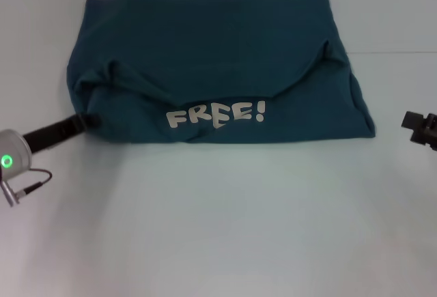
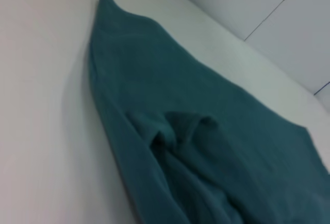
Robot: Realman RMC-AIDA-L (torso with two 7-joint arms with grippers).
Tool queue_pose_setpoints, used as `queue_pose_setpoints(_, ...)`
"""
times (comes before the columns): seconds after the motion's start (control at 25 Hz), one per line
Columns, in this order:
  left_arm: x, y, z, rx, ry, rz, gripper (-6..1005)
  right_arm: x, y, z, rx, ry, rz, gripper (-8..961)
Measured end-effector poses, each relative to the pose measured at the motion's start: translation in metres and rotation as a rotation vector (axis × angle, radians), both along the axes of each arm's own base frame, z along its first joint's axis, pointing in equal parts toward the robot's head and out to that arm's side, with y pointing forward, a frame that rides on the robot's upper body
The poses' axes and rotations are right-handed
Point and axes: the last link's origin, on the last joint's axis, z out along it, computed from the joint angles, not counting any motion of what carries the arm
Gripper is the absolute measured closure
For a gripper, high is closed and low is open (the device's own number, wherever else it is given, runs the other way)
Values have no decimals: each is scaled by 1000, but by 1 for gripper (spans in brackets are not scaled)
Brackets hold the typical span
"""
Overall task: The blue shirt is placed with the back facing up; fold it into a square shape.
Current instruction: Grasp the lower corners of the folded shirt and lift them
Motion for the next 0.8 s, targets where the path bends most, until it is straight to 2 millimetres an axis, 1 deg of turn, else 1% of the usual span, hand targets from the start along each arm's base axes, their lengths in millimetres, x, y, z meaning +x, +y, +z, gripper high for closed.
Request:
queue_pose_setpoints(0.12,5,3,8,-9,-25,-1,970,3,15,14,-48,-85,-47,37)
queue_pose_setpoints(0.2,9,5,14,-18,-45,-4,970,3,28,26,-65,-158,-79,38)
queue_pose_setpoints(0.32,16,7,23,-40,-79,-18,970,0,48,38,-73,-281,-114,38)
queue_pose_setpoints(0.4,19,8,27,-62,-93,-19,970,-4,58,41,-70,-343,-117,38)
queue_pose_setpoints(0.48,21,10,28,-71,-95,-14,970,-11,68,39,-75,-386,-105,38)
queue_pose_setpoints(0.6,22,12,30,-65,-94,-10,970,-22,81,31,-101,-437,-100,38)
queue_pose_setpoints(0.8,24,15,27,-62,-93,-7,970,-33,96,17,-131,-509,-124,38)
